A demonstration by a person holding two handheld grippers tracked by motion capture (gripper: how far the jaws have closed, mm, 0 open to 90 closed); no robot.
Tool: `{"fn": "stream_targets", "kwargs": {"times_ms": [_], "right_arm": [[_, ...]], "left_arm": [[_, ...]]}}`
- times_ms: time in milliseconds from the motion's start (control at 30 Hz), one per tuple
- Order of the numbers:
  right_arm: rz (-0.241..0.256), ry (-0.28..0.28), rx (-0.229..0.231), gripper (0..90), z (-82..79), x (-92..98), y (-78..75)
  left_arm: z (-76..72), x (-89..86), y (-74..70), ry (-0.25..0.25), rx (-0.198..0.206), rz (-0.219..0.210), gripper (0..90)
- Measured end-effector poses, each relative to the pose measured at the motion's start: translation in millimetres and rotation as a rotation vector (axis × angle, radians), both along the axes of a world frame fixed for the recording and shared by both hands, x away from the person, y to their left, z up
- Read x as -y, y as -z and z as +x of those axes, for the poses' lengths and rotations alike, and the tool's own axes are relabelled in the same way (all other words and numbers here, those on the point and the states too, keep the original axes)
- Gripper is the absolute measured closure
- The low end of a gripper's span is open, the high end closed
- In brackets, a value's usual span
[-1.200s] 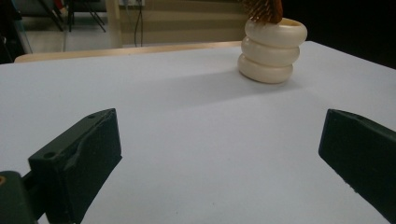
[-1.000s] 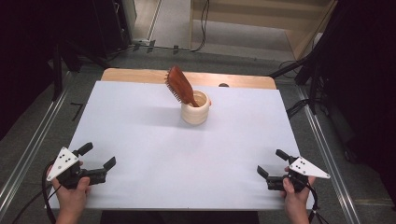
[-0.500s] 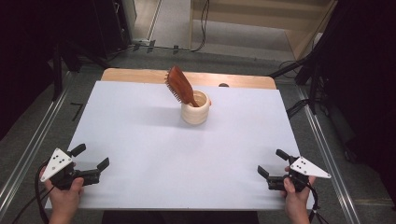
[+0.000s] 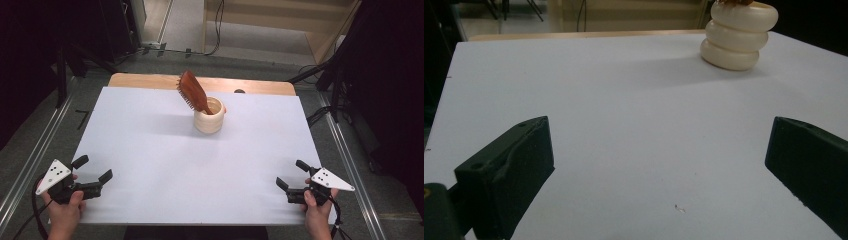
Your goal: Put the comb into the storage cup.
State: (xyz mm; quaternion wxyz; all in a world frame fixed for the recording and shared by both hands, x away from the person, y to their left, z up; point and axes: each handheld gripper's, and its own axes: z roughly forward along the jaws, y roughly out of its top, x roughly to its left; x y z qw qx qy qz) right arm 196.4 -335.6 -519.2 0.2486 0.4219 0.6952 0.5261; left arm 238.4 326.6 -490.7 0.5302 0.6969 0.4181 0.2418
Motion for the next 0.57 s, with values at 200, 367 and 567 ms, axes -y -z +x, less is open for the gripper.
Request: {"fn": "stream_targets", "kwargs": {"times_ms": [200,367,567], "right_arm": [[0.000,0.008,-0.004,0.0,-0.2,-0.3,0.0],[-0.001,0.013,-0.004,0.0,-0.3,-0.5,0.1],[0.003,0.020,-0.009,0.0,-0.6,-0.5,0.1]], "left_arm": [[-0.2,0.2,1.0,0.005,0.000,-0.009,0.0],[-0.3,0.1,1.4,0.014,-0.005,-0.012,0.0],[0.3,-0.5,1.6,0.018,-0.011,-0.017,0.0]]}}
